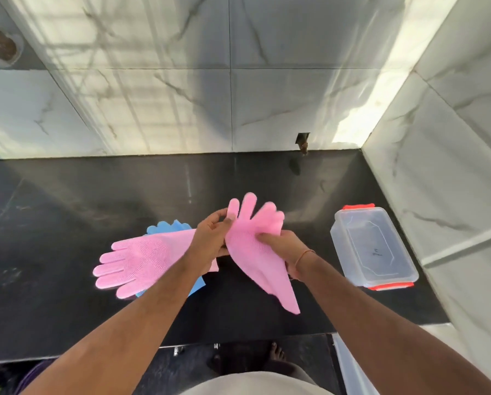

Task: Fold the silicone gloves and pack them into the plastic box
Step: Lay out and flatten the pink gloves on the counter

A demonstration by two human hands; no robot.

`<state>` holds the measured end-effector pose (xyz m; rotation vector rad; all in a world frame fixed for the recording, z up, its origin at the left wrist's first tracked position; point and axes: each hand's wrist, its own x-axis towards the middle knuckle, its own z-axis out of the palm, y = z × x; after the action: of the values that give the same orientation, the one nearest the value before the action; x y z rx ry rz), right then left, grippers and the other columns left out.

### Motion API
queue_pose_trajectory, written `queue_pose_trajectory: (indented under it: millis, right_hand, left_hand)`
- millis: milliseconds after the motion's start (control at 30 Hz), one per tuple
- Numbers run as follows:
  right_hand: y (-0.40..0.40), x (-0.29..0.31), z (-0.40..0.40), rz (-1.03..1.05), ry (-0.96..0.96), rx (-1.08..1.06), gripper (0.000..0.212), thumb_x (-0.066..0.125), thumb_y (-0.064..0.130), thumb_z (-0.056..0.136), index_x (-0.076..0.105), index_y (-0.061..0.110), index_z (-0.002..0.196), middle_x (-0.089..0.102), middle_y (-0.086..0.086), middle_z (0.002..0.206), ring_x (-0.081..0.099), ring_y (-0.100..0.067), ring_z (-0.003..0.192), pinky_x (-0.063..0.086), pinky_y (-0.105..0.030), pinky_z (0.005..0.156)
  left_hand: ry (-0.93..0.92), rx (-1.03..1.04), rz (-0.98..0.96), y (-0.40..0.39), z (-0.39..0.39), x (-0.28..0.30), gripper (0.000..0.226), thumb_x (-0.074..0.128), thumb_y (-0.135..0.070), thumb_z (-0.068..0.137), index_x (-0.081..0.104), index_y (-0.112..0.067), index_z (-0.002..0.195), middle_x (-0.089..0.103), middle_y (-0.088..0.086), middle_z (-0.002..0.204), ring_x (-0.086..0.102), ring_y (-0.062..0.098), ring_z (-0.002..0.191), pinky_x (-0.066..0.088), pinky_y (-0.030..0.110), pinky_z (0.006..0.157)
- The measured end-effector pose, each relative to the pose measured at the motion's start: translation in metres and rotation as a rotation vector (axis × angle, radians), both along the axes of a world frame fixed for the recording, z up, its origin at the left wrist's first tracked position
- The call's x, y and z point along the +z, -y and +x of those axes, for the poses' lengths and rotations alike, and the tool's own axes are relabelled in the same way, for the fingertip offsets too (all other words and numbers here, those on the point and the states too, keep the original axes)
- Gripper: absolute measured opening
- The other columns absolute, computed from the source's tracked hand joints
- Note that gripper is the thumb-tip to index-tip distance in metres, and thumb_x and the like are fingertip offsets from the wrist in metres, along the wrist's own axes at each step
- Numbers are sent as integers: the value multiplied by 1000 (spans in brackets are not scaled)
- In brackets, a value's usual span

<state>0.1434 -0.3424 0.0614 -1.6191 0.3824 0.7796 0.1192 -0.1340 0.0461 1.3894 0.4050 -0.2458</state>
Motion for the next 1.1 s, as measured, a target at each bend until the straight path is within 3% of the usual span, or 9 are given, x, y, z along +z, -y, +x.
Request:
queue_pose_trajectory:
  millis: [133, 200, 300, 467, 633, 733, 900, 967, 1100]
  right_hand:
    - [-17, -21, 5, -126, -7, 28, 33, 76, 14, 95, 67, 7, 126, 73, -13, 123, 68, -36, 117, 58, -50, 98]
    - [-12, -36, 3, -151, 0, 35, 36, 79, 8, 91, 65, 9, 123, 72, -9, 121, 68, -32, 115, 58, -44, 89]
    - [-9, -44, -7, -201, 51, 132, 48, 83, 10, 87, 60, 17, 129, 70, -2, 122, 67, -27, 115, 58, -50, 101]
    - [4, -50, -24, -225, 114, 251, 68, 96, 25, 76, 57, 25, 132, 74, -1, 118, 72, -22, 109, 60, -40, 100]
    - [13, -48, -39, -427, 289, 497, 27, 94, 40, 74, 72, 31, 86, 68, 14, 98, 67, -7, 86, 52, -19, 70]
    - [13, -46, -47, -406, 438, 458, 19, 86, 36, 86, 70, 25, 87, 69, 9, 100, 66, -12, 90, 56, -26, 79]
    - [7, -37, -61, -50, 12, 181, 17, 59, 30, 109, 56, 19, 122, 71, -8, 119, 73, -37, 105, 67, -49, 80]
    - [6, -34, -68, 87, -186, 105, 17, 53, 32, 112, 51, 21, 126, 75, -13, 118, 79, -38, 93, 68, -48, 69]
    - [3, -42, -85, 95, -251, 168, 11, 50, 31, 113, 46, 27, 123, 83, -14, 99, 82, -32, 75, 68, -41, 64]
  left_hand:
    - [-112, 191, 186, 2, 9, -26, 18, 60, -32, 112, 74, -28, 123, 81, -2, 111, 78, 25, 105, 64, 29, 62]
    - [-138, 194, 247, -2, 11, -36, 26, 58, -25, 112, 70, -19, 135, 79, 4, 119, 75, 27, 109, 67, 36, 73]
    - [-170, 187, 270, -9, 14, -48, 32, 61, -17, 111, 64, -15, 143, 76, 7, 129, 73, 30, 119, 64, 52, 99]
    - [-222, 272, 245, -17, 17, -56, 32, 61, -18, 111, 64, -17, 143, 75, 6, 130, 73, 29, 118, 66, 50, 95]
    - [-235, 247, 302, -19, 17, -60, 33, 59, -25, 112, 66, -19, 143, 76, 2, 127, 74, 28, 116, 63, 48, 100]
    - [-219, 169, 388, -21, 14, -62, 31, 60, -30, 111, 68, -23, 140, 78, -2, 126, 74, 26, 116, 60, 51, 107]
    - [-137, 149, 436, -27, 9, -66, 29, 63, -20, 110, 70, -17, 137, 79, 1, 123, 76, 24, 113, 62, 44, 104]
    - [-91, 143, 489, -30, 3, -67, 28, 66, -17, 108, 72, -13, 135, 81, -1, 115, 79, 18, 104, 66, 36, 96]
    - [-42, 142, 634, -36, -2, -68, 27, 71, -15, 104, 74, -11, 131, 83, 4, 110, 80, 20, 98, 66, 39, 94]
